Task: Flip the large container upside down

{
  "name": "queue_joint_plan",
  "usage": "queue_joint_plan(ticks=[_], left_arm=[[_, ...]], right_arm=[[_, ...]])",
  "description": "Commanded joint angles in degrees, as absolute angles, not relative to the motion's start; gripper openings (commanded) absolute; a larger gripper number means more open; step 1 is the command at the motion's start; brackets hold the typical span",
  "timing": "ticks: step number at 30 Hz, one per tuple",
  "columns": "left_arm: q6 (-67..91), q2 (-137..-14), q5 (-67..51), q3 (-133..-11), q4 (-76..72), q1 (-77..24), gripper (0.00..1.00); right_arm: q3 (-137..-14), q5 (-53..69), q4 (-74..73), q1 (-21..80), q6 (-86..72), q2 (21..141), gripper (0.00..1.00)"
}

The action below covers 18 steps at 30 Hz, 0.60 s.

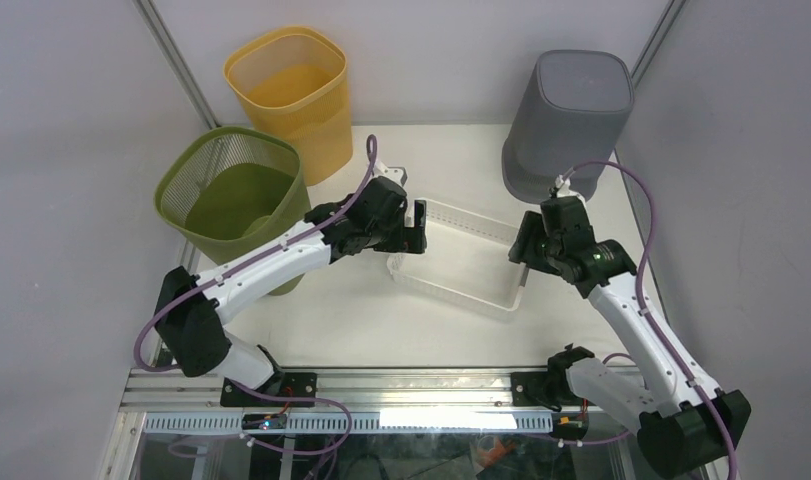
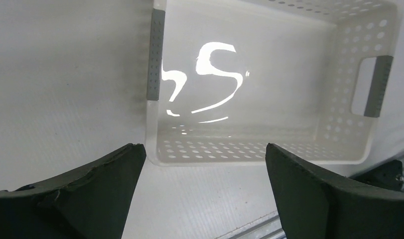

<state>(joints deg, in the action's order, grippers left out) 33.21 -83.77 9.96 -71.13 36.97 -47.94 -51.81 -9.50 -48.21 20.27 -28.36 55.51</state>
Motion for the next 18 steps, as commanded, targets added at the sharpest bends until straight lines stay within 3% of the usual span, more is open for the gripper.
queue_joint_plan(ticks=[1, 5, 9, 18], left_arm=[[31.53, -87.7, 13.35, -74.87, 38.06, -46.66, 0.99], [28.89, -93.39, 12.35, -77.39, 37.73, -44.67, 0.98], [26.63, -97.53, 11.12, -80.03, 36.78, -41.91, 0.91], [24.7, -104.24, 3.64, -82.23, 33.89, -38.66, 0.44]], right_arm=[[-52.01, -4.26, -45.78, 20.28, -28.63, 53.11, 0.57], [-51.16, -3.55, -45.92, 20.48, -29.6, 53.4, 0.58], [-51.39, -3.97, -46.42, 20.48, -29.71, 52.32, 0.59], [-50.58, -4.51, -47.45, 20.48, -29.46, 51.2, 0.6]])
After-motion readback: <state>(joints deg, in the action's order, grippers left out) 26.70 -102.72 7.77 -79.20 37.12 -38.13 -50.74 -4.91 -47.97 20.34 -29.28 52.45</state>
